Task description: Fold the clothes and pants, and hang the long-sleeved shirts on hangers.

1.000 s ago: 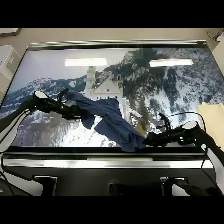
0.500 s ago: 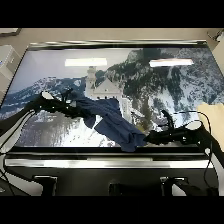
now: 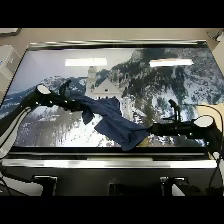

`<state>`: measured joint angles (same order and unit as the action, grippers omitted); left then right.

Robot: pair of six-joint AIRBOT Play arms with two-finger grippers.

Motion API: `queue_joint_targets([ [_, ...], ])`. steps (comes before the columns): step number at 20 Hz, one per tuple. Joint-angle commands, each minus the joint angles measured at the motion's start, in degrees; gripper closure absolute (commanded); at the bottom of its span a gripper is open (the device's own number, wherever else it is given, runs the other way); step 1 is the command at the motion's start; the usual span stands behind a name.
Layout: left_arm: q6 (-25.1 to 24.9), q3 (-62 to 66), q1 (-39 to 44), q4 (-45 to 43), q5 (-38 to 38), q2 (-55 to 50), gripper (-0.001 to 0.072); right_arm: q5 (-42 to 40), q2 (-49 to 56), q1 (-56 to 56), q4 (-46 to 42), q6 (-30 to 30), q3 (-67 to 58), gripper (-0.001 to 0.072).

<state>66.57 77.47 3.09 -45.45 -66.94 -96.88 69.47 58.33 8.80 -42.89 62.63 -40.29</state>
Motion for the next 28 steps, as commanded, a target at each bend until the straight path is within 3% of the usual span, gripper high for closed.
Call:
queue_joint_targets([
  [1,5.2,8.9,-1.4,-2.6,-1.7,5.4,0.0693,-2.6,-0.9,-0.1,-0.5,1.2,-10.6,0.0691],
  [5,11.9,27.0,-3.8,-9.0,-1.4,11.0,0.0693,-11.5,-0.9,-0.1,-5.7,2.7,-27.8,0.0692],
  [8,19.3,43.7,-5.6,-14.1,-1.4,13.4,0.0693,-16.0,-0.9,-0.1,-13.2,7.5,-41.4,0.0692],
  [12,23.6,45.7,-9.3,-16.2,1.9,26.9,0.0693,-9.3,-1.8,-0.1,-15.5,8.3,-59.1,0.0691],
  [15,26.4,40.2,-13.1,-19.1,-3.6,40.5,0.0693,0.2,-5.6,-0.1,-16.1,9.1,-68.5,0.0691],
  [17,29.7,39.2,-14.5,-23.2,-8.5,46.8,0.0693,3.3,-9.3,-0.1,-18.8,11.1,-70.9,0.0692],
  [19,34.1,39.2,-14.8,-27.0,-8.3,50.8,0.0694,4.5,-12.3,-0.1,-22.1,14.0,-71.2,0.0692],
  [23,35.2,39.1,-14.8,-25.4,-9.3,48.1,0.0695,4.7,-10.6,-0.1,-23.3,16.8,-71.2,0.0692],
  [28,29.9,35.5,-14.8,-21.4,-11.0,29.7,0.0694,7.2,6.4,-0.1,-23.2,16.9,-71.2,0.0691],
])
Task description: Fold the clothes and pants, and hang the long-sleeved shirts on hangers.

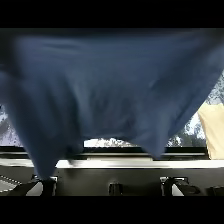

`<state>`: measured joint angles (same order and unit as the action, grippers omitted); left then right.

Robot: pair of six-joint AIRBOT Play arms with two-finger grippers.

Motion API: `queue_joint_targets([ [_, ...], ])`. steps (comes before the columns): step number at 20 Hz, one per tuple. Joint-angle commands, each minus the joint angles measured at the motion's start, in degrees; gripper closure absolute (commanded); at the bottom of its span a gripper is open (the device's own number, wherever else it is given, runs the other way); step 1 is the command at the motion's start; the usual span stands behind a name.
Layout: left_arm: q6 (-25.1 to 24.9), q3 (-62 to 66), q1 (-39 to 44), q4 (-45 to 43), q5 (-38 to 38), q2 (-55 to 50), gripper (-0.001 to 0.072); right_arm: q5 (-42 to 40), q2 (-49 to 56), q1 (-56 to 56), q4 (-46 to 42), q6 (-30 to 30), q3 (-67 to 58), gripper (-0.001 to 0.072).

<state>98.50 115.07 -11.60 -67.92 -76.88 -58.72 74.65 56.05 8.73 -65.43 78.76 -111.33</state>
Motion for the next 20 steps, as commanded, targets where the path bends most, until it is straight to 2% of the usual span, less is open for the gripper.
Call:
queue_joint_targets([
  [1,-2.8,-3.3,0.0,1.1,-1.1,-13.2,0.0693,2.6,13.1,0.0,-0.6,0.4,0.0,0.0691],
  [4,-6.5,-5.0,2.5,0.8,2.0,-30.1,0.0693,3.7,28.1,0.0,-0.8,-0.4,0.2,0.0690],
  [6,-8.8,-5.0,4.8,-1.3,8.4,-40.3,0.0693,2.8,37.4,0.0,-1.3,-0.7,0.2,0.0690],
  [8,-8.7,-4.9,6.7,-5.8,13.7,-48.6,0.0694,1.5,45.4,-0.1,-1.2,-2.1,0.2,0.0689],
  [11,-8.0,-4.9,7.8,-8.7,17.9,-56.6,0.0693,-0.1,54.2,-0.1,1.2,-5.3,0.2,0.0689],
  [14,-7.3,-4.7,7.4,-8.6,18.3,-58.7,0.0681,-1.6,57.1,0.0,1.8,-6.6,0.2,0.0675],
  [15,-6.5,-4.7,7.0,-8.6,17.8,-58.0,0.0602,-1.6,56.7,0.1,1.7,-6.5,0.0,0.0609],
  [16,-6.4,-4.1,6.5,-8.7,16.1,-57.0,0.0448,-1.0,55.8,0.5,1.5,-6.6,0.0,0.0562],
  [17,-6.4,-2.9,5.8,-8.7,13.4,-55.9,0.0289,0.1,54.4,0.9,1.5,-6.6,0.0,0.0559],
  [18,-6.4,-1.3,4.8,-8.7,10.2,-54.5,0.0197,1.4,52.5,1.8,1.7,-6.3,0.0,0.0416],
  [19,-6.4,0.2,3.7,-8.7,6.7,-52.9,0.0151,2.8,50.4,3.3,2.0,-6.1,0.0,0.0212],
  [20,-6.3,1.0,2.3,-8.7,3.1,-50.6,0.0151,4.2,48.3,5.0,2.0,-6.1,0.0,0.0206],
])
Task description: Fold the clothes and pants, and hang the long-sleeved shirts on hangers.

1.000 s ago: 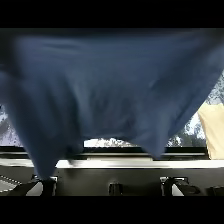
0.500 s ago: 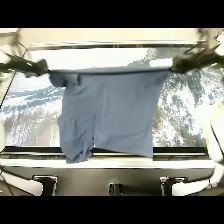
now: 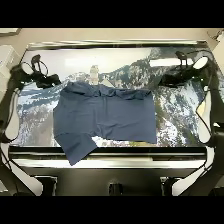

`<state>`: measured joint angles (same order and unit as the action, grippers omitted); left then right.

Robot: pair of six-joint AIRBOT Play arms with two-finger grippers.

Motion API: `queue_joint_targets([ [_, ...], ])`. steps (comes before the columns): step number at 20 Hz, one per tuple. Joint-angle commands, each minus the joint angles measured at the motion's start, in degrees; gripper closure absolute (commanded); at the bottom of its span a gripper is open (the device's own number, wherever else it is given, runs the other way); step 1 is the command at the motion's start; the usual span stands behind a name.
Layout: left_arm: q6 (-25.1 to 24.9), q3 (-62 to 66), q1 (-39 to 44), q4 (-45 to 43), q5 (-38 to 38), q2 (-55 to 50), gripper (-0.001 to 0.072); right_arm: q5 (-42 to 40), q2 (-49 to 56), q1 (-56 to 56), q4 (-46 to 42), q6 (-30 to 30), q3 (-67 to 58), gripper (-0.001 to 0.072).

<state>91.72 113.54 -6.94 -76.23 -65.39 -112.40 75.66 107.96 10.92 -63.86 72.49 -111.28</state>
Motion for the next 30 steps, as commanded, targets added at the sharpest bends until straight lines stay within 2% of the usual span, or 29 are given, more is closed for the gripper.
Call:
queue_joint_targets([
  [1,1.1,2.5,-3.9,-0.4,-11.8,5.8,0.0152,4.9,-5.8,5.2,1.5,0.3,0.2,0.0206],
  [3,1.5,1.2,-7.1,-0.5,-18.9,10.5,0.0153,6.9,-10.9,9.9,3.9,-0.2,3.8,0.0218],
  [6,3.4,-6.3,-11.5,-1.6,-23.6,18.4,0.0154,6.7,-21.5,16.7,8.6,-1.8,20.9,0.0223],
  [11,2.3,-30.9,-16.3,0.8,-18.6,34.9,0.0172,1.9,-40.5,19.5,15.6,-8.3,58.0,0.0219],
  [14,-3.8,-48.0,-19.6,9.6,-13.9,44.5,0.0172,-1.2,-46.4,19.5,15.8,-9.1,71.3,0.0212],
  [18,-9.3,-64.0,-24.3,16.3,-11.3,52.3,0.0172,-4.6,-47.8,19.5,16.6,-11.0,79.2,0.0212],
  [20,-9.9,-67.9,-25.2,17.4,-10.5,53.3,0.0172,-6.4,-47.8,19.5,16.6,-12.0,80.8,0.0213],
  [24,-12.4,-70.2,-25.2,21.3,-9.7,53.3,0.0171,-9.2,-47.4,19.5,16.5,-12.3,82.2,0.0213],
  [30,-12.7,-70.2,-25.2,22.5,-9.5,53.2,0.0172,-9.6,-43.8,19.5,18.1,-12.4,82.7,0.0223],
])
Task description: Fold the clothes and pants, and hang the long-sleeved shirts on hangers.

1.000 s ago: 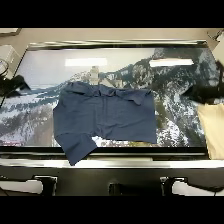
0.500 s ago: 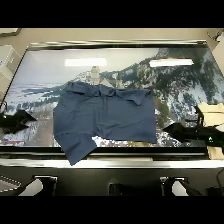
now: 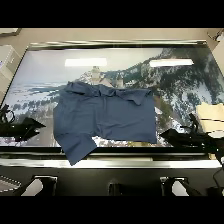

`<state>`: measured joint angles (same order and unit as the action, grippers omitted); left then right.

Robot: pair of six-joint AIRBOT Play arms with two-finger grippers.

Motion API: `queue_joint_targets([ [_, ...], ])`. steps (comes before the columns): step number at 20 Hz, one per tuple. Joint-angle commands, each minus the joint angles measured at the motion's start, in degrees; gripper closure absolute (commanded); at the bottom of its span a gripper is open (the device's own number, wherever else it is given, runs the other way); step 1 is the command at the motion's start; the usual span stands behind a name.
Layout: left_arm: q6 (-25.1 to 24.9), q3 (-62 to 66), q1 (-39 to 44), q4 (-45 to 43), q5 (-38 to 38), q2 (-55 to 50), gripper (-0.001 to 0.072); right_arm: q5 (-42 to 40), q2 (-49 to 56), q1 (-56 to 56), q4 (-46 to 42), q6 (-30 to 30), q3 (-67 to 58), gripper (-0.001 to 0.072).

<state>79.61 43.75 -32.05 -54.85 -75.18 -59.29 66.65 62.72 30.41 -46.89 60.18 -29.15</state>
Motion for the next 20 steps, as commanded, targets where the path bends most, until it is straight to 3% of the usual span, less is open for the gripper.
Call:
queue_joint_targets([
  [1,-0.6,-0.5,-0.1,1.2,0.2,0.1,0.0172,-0.4,1.9,0.0,1.7,-0.4,0.9,0.0223],
  [13,-0.6,-0.5,-0.1,2.0,0.3,0.1,0.0172,-2.8,3.2,0.0,6.0,-3.0,5.8,0.0227],
  [16,-0.6,-0.5,-0.1,2.0,0.7,0.1,0.0172,-4.5,3.2,-0.5,8.3,-4.1,5.8,0.0287],
  [20,-0.6,-0.5,-0.1,2.0,0.7,0.1,0.0172,-10.4,5.0,-11.4,8.2,-1.2,5.8,0.0286],
])
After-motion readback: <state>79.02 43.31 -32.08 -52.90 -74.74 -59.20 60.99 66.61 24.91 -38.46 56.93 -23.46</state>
